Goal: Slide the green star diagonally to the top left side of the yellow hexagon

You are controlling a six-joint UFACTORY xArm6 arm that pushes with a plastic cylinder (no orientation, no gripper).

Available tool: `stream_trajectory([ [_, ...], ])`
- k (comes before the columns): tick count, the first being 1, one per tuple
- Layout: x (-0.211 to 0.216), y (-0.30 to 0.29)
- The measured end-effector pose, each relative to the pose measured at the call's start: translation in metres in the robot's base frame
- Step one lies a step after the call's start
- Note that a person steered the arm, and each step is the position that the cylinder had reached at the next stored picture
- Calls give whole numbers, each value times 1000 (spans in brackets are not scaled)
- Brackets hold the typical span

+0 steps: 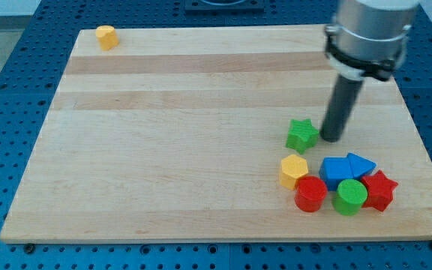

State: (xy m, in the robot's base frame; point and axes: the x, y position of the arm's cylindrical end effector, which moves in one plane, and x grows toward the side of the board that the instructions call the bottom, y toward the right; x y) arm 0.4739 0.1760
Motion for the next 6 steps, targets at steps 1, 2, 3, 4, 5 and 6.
stream_trajectory([
  [1, 17, 22],
  [2, 20, -23],
  [3, -2, -95],
  [4, -41, -159],
  [5, -85, -179],
  [6, -79, -179],
])
